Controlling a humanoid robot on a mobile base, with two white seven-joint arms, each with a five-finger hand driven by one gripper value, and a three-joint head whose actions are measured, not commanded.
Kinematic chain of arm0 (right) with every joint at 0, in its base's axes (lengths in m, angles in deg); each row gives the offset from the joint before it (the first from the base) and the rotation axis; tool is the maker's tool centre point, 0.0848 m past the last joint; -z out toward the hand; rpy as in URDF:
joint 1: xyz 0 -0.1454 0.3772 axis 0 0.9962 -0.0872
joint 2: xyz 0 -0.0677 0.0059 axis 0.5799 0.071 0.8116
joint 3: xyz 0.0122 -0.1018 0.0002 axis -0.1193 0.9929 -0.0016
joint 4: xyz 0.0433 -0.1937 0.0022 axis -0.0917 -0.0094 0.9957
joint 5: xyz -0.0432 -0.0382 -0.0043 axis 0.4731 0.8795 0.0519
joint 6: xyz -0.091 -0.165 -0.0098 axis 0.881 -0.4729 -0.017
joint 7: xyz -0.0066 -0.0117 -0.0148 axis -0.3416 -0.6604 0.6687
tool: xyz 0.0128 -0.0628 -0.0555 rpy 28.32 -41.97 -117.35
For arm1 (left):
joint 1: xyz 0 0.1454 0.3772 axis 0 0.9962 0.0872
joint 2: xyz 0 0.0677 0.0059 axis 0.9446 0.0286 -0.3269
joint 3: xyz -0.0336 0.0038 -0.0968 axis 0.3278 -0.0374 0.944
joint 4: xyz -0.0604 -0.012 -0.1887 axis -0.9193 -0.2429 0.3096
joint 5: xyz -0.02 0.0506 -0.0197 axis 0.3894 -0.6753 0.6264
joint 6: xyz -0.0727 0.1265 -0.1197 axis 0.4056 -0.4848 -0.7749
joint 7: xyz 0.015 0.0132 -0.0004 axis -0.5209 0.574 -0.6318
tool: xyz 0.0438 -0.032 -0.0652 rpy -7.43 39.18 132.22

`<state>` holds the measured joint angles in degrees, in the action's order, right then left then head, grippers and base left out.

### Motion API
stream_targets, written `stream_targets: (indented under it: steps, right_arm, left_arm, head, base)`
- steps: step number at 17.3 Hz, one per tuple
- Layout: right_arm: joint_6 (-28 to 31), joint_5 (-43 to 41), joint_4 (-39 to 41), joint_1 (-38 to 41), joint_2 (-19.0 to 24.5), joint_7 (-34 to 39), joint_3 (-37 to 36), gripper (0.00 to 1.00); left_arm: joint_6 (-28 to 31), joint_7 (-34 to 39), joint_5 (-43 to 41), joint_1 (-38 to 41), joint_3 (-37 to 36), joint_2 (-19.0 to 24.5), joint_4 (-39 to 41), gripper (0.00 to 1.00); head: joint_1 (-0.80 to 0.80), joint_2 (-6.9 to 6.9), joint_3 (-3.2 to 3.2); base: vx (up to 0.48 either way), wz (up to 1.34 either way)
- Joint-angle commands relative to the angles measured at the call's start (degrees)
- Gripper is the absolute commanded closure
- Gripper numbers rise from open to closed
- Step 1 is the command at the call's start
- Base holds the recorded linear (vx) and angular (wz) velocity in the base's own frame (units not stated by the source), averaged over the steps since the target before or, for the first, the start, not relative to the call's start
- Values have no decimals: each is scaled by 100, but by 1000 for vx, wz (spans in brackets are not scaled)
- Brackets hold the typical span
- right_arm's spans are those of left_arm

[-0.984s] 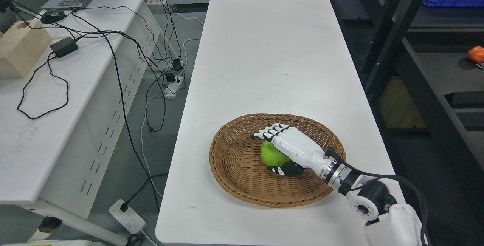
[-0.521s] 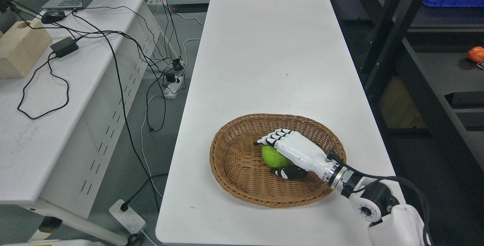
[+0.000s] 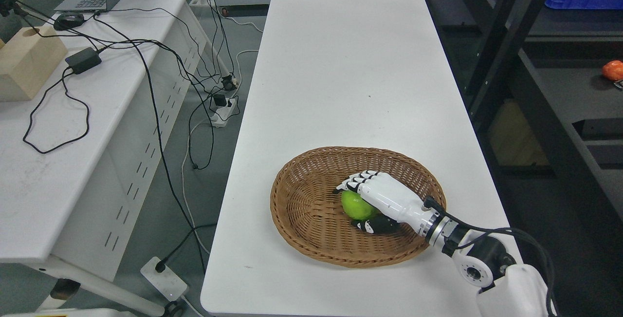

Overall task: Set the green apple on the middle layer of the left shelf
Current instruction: 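Close the right hand fingers around the green apple, then lift the green apple out of the basket with the right hand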

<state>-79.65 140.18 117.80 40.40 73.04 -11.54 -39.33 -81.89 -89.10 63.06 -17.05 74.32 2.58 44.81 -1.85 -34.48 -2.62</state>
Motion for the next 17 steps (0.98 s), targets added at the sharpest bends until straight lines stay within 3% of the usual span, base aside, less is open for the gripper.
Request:
stream_targets:
  steps: [1, 2, 3, 9, 11, 14, 17]
  right_arm:
    - [-142, -269, -107, 96, -166, -86, -347, 80]
    - [-204, -340, -99, 97, -183, -78, -470, 97]
    - [-248, -402, -55, 131, -279, -69, -671, 99]
    - [-706, -1517, 472, 579, -500, -139, -1805, 100]
    - [-610, -1642, 648, 624, -343, -672, -2315, 100]
    - [327, -1633, 753, 615, 158, -1612, -2598, 100]
    - [1216, -1624, 824, 598, 177, -2404, -2589, 100]
  left_arm:
    - [1, 7, 0, 0, 0, 100, 0, 0]
    - [1, -1, 0, 0, 0, 100, 0, 0]
    - [1, 7, 0, 0, 0, 100, 0, 0]
    - [1, 7, 0, 0, 0, 100, 0, 0]
    - [1, 7, 0, 0, 0, 100, 0, 0]
    - [1, -1, 0, 0, 0, 100, 0, 0]
    - [1, 7, 0, 0, 0, 100, 0, 0]
  head:
    - [0, 0, 0]
    - [0, 0, 0]
    - [0, 0, 0]
    - [0, 0, 0]
    - [0, 0, 0]
    - [0, 0, 0]
    - [0, 0, 0]
  base:
    - [0, 0]
    - [0, 0]
    - [0, 0]
    - [0, 0]
    - [0, 0]
    - [0, 0]
    - [-1, 4]
